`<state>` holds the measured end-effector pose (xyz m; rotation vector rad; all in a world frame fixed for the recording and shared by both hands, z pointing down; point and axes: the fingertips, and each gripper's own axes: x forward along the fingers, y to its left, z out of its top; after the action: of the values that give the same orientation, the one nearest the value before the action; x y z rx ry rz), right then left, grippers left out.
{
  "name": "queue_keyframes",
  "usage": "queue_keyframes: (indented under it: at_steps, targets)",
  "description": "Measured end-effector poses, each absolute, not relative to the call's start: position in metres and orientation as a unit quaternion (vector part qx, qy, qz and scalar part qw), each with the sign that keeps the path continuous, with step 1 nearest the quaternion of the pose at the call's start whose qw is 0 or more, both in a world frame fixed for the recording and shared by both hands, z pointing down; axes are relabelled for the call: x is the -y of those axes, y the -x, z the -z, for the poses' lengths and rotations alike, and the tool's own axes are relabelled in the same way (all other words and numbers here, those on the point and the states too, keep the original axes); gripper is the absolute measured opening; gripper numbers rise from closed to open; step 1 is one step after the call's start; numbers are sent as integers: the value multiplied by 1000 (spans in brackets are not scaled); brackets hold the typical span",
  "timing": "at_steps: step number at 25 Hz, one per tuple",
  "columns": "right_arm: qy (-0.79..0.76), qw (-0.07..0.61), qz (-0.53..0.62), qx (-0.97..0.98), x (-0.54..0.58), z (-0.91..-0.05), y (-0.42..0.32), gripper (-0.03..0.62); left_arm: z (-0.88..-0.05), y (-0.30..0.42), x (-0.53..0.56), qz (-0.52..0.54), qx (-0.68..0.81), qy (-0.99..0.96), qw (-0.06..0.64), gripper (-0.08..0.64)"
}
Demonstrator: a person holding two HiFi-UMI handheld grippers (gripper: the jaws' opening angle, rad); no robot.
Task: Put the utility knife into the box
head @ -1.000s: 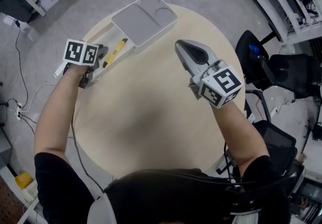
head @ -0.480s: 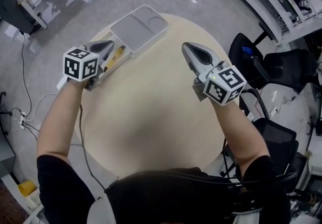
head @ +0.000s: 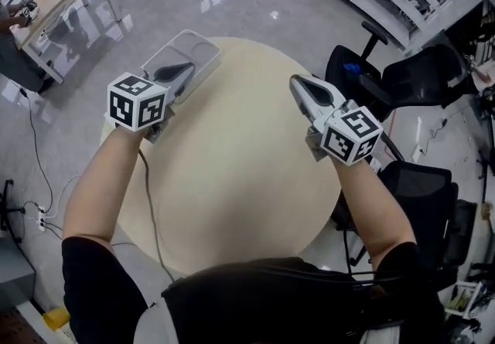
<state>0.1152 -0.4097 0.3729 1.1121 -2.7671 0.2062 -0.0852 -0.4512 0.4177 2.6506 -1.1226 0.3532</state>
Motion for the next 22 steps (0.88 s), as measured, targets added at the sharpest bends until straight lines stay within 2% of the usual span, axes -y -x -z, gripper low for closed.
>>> queue_keyframes:
  at_steps: [7, 14, 22]
  targets:
    - [-444, 56, -61, 892, 346, -334, -251, 12, -357, -70, 407, -108, 310, -941, 82, -2]
    - [-504, 29, -48, 862, 237, -296, -425, 12, -316, -255, 312, -96, 247, -963, 56, -2]
    - [-559, 26, -49, 827, 89, -275, -597, 12, -315, -441, 162, -74, 183, -977, 85, -2]
